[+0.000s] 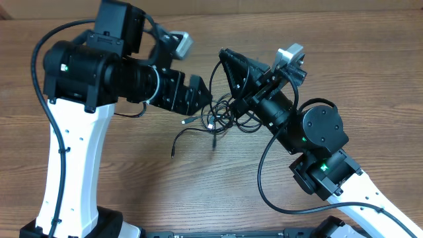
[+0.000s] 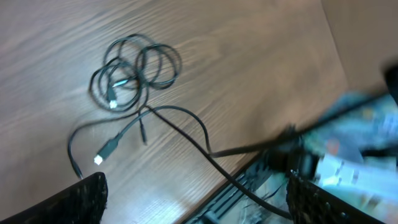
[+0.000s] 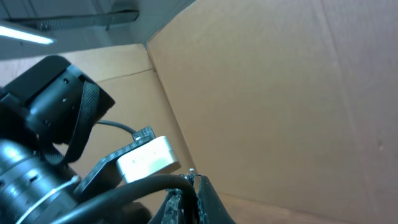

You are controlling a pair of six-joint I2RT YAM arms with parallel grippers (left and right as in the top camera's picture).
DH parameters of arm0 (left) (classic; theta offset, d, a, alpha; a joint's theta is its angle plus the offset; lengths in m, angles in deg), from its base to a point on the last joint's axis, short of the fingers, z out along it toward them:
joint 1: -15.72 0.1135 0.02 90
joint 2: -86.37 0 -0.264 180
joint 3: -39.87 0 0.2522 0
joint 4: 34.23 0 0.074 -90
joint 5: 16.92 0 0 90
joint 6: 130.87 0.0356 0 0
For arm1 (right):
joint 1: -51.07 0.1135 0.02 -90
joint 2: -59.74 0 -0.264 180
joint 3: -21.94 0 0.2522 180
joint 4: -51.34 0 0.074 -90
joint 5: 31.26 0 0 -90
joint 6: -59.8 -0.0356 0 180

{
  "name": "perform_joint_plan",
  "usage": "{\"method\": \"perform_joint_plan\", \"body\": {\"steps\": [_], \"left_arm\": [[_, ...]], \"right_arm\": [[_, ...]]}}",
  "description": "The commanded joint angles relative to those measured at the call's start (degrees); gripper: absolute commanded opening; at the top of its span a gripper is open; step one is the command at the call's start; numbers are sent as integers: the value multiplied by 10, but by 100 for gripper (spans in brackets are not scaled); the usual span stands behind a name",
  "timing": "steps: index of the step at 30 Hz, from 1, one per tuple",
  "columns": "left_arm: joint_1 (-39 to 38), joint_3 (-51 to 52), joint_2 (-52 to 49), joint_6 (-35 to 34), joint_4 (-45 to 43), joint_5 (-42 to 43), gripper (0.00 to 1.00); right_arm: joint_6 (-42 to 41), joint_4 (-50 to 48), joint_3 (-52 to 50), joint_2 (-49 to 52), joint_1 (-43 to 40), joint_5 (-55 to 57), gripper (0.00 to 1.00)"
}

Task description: Untangle cables

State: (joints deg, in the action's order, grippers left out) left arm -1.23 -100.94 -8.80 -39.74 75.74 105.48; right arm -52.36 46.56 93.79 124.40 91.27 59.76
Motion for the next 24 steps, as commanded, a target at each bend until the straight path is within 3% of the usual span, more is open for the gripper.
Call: {"method": "perform_joint_plan", "body": {"steps": [1,7,12,19,24], "left_arm": [[-15,3,-1,151,-1,54,92],[-22,3,-1,173,-39,46,91],[-22,3,-1,173,-68,38,87],[-22,3,-1,173,-82,31,66],[-22,3,-1,173,-82,30,43]], "right_arm": [[-40,2,9,-2,-2,15,4],[-121,17,9,-2,-10,1,4],[-141,3,9,-4,-10,-13,4],[-171,3,9,-4,-10,-28,4],[-171,5,9,-3,-11,-22,4]]}}
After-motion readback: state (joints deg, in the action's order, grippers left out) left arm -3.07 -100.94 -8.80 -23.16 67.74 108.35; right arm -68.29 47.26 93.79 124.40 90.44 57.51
